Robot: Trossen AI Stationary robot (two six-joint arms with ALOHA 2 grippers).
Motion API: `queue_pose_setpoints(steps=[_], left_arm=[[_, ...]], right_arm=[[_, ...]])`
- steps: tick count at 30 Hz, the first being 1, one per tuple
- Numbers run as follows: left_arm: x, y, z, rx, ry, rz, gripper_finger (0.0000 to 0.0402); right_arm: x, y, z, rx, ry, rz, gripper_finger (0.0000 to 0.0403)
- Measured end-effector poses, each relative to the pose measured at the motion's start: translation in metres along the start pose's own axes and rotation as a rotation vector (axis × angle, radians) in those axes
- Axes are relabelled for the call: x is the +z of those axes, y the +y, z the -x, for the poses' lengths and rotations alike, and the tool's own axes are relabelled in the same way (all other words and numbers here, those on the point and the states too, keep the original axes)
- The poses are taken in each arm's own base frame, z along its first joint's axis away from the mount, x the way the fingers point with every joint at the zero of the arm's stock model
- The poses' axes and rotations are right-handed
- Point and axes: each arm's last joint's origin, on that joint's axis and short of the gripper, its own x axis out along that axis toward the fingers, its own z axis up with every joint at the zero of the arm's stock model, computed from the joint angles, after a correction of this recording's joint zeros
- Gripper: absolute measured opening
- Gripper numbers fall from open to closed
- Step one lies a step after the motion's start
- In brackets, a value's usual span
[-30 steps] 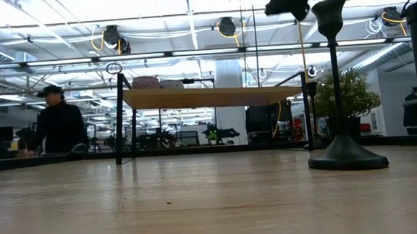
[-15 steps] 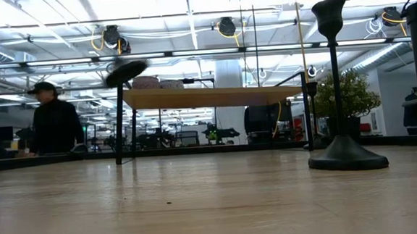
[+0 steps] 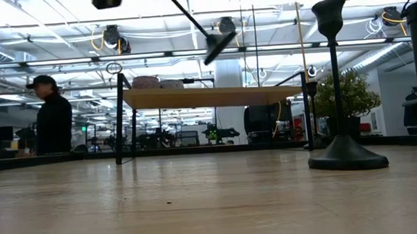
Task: Pick & Place candle stick holders
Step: Put the bottom left black candle holder on the shelf
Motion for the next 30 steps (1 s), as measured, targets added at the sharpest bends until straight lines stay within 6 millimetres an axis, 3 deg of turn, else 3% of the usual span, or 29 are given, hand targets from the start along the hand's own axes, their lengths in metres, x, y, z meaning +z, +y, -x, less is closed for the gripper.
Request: queue_pose_setpoints(steps=[6,14,24,30], left_arm=[[0.011,0.002,-0.021,-0.024,0.000,-0.045,0.0013],[0.020,0.003,-0.027,-0.051,-0.042,-0.075,0.0013],[0.021,0.004,-0.041,-0.053,-0.023,-0.101,0.0012],[0.025,0.005,-0.039,-0.064,-0.040,-0.105,0.0012]], right_arm=[[0.001,-0.003,-0.017,-0.006,0.097,-0.007,0.0154],[-0.013,-0.005,-0.030,-0.059,0.193,-0.037,0.0157],[-0.015,-0.013,-0.029,-0.083,0.201,-0.076,0.0133],[-0.022,-0.015,-0.028,-0.088,0.270,-0.084,0.0119]])
